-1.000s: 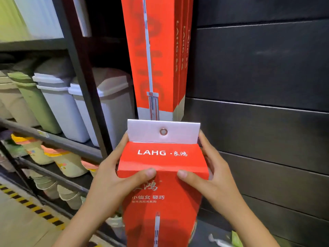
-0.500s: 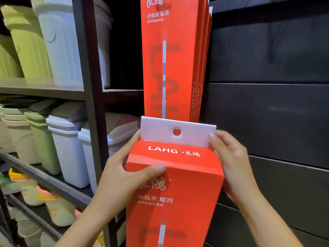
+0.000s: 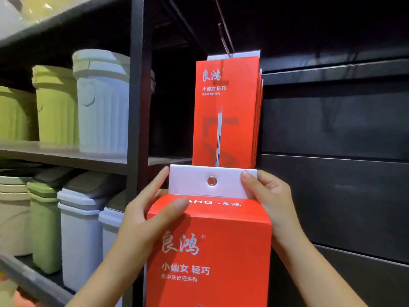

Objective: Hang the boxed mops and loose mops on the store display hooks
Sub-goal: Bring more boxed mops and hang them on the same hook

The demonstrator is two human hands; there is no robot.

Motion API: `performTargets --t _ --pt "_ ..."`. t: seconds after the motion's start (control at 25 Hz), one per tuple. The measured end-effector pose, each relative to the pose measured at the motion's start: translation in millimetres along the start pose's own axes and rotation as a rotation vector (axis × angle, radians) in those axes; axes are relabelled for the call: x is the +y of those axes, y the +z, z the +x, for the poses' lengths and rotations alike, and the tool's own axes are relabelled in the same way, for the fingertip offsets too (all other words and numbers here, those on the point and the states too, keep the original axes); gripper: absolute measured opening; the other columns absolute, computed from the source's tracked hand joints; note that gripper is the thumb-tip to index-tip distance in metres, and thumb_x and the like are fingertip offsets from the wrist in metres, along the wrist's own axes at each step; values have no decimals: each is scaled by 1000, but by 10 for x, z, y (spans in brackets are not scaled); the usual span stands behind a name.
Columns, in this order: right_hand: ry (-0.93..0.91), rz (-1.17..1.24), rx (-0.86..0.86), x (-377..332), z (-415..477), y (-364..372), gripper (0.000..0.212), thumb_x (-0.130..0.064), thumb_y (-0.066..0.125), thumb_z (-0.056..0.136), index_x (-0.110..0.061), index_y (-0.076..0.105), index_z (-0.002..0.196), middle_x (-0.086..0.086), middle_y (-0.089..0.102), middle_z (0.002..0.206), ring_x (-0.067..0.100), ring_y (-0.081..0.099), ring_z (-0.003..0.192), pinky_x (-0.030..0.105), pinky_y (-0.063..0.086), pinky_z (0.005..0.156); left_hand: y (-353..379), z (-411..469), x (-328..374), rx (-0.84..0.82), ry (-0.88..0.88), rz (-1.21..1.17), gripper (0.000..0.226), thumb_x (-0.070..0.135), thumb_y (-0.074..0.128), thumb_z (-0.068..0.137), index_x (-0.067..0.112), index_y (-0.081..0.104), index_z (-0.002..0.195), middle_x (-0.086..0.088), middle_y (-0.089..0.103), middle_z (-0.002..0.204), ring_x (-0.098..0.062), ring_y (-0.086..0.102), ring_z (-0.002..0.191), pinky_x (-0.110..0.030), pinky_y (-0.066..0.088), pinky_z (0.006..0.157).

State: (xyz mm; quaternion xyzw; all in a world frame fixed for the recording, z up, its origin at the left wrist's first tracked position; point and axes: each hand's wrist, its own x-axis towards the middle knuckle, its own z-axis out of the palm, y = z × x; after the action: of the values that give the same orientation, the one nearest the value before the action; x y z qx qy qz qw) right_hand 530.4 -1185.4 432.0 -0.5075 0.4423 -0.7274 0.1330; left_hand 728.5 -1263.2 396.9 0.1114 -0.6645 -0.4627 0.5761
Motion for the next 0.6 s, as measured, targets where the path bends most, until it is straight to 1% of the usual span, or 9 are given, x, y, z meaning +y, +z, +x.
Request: performTargets --t 0.08,0.12,0.16,0.2,0.24,0.32,0.4,0.48,0.6 --pt "-25 2 -15 -107 72 52 18 -20 62 91 -11 76 84 14 74 83 17 66 65 22 53 52 -29 156 95 5 -51 -126 65 61 77 60 39 66 120 -5 74 109 -20 73 96 -23 58 67" --pt "-45 6 -16 -176 113 69 18 -20 62 91 -11 77 83 12 74 81 16 66 64 22 53 51 -45 258 146 -16 -69 -180 53 58 73 70 33 69 117 -9 74 109 -24 73 95 -28 59 68" --pt "-67 7 -16 -251 154 79 19 -20 63 90 -12 77 81 10 74 78 14 66 62 21 52 50 -50 364 201 -34 -89 -208 42 52 69 80 27 71 114 -11 74 108 -27 73 93 -32 60 69" --pt "-91 6 -14 -326 198 87 19 -19 62 90 -12 76 79 7 74 75 12 66 60 20 51 48 -43 472 249 -32 -99 -217 35 43 67 84 22 72 111 -12 74 105 -28 73 89 -34 60 68" --pt "-115 6 -13 -404 241 101 19 -18 62 90 -12 76 78 5 73 71 11 65 57 19 50 46 -31 574 299 -22 -99 -215 31 36 68 82 19 74 107 -12 75 100 -26 74 81 -31 60 63" --pt "-159 7 -17 -546 346 125 19 -16 61 90 -9 74 78 4 71 67 10 63 54 18 49 45 2 775 369 18 -65 -172 24 30 71 76 16 77 95 -10 76 86 -19 72 65 -24 56 51" --pt "-178 -8 -15 -671 472 149 19 -15 61 91 -6 74 80 5 71 66 10 62 53 17 48 45 57 949 442 40 -26 -168 21 27 73 76 16 76 94 -7 77 82 -18 74 64 -22 54 48" --pt "-210 -41 -14 -831 639 161 19 -15 61 91 -4 74 83 5 71 68 10 61 54 17 48 46 95 1165 549 50 38 -175 18 24 72 82 14 74 96 -5 77 81 -17 74 65 -21 53 48" --pt "-241 -73 -37 -1083 926 188 19 -17 61 92 -10 76 83 5 73 70 11 63 54 19 50 46 164 1487 736 76 89 -191 16 22 71 87 13 72 100 -4 77 77 -15 73 61 -22 53 46"
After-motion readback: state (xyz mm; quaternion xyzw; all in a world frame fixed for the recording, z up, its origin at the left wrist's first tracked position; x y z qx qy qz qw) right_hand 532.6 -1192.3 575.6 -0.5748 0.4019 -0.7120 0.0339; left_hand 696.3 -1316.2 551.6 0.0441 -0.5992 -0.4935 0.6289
